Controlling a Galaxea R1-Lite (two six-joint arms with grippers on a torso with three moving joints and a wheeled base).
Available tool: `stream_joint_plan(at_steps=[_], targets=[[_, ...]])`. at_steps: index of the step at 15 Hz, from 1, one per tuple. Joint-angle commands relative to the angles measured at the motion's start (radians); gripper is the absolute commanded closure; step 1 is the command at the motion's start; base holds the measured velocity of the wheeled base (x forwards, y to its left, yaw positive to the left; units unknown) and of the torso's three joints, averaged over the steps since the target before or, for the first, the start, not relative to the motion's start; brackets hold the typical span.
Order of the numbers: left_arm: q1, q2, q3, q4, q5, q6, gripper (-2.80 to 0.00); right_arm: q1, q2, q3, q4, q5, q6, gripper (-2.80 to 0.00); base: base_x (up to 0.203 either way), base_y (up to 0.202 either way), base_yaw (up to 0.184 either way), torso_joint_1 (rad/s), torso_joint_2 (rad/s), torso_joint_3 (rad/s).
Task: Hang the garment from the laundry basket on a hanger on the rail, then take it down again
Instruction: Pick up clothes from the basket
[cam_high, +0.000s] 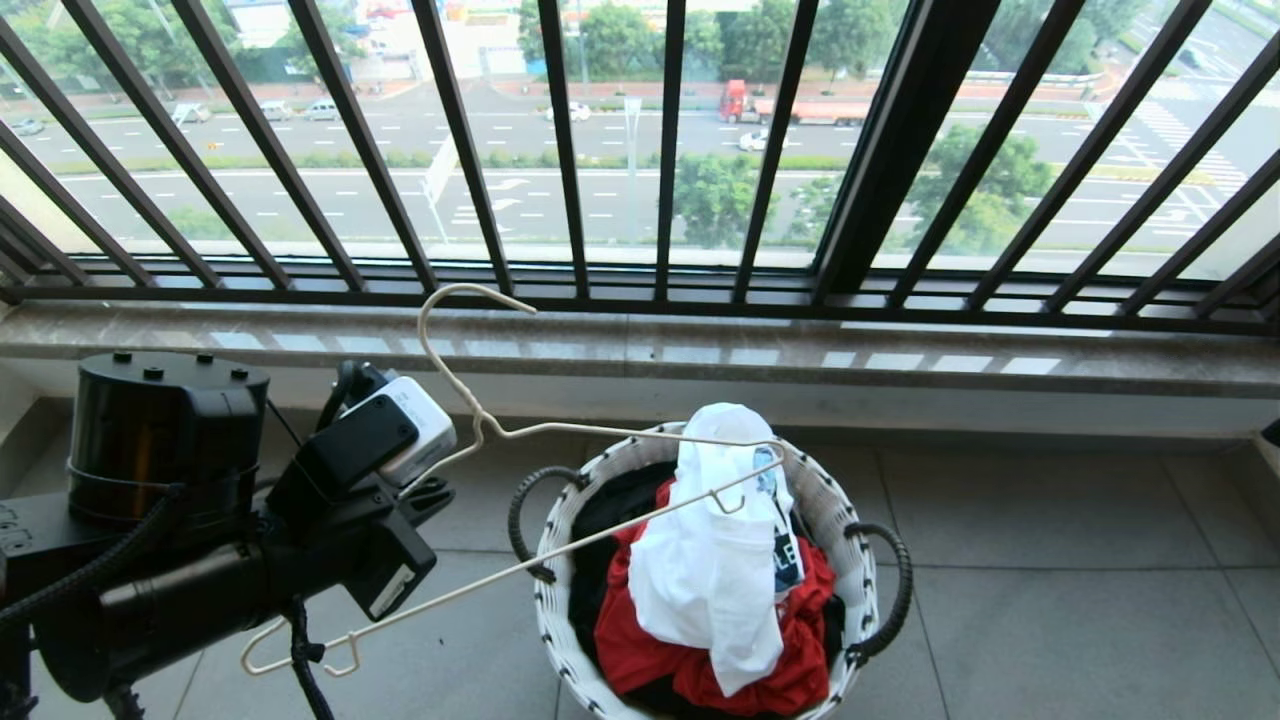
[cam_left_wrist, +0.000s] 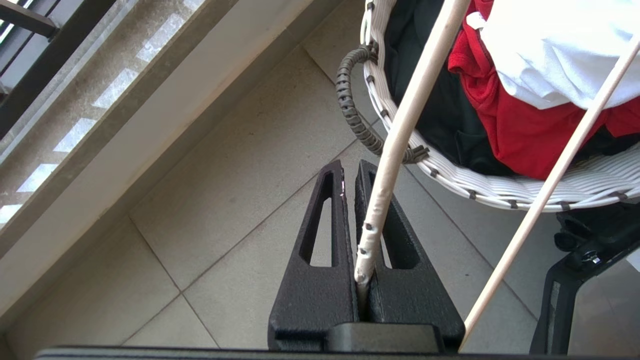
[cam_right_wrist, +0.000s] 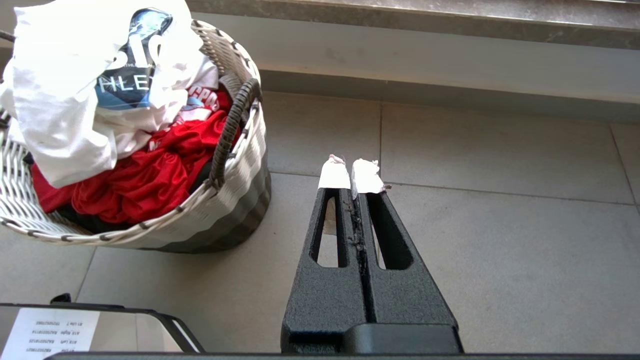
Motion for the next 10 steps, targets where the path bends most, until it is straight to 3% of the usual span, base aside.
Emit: stream_joint_plan(at_steps=[1,6,10], targets=[[0.009,0.022,-0.021,-0.002,0.019,0.000,0.00,0.000,0.000,0.000,-0.001,0.000,0.000,0.00,0.000,0.000,0.000,0.000,0.00,0.000],[0.025,0.022,-0.042,-0.051,0.043,-0.054,0.00,0.000,0.000,0.000,0.000,0.000,0.000,0.00,0.000,0.000,0.000,0.000,0.00,0.000],[0.024,0.002,-0.056,-0.047,0.094,-0.048,0.00,0.000,0.000,0.000,-0.001,0.000,-0.003,0.00,0.000,0.000,0.000,0.000,0.00,0.000]])
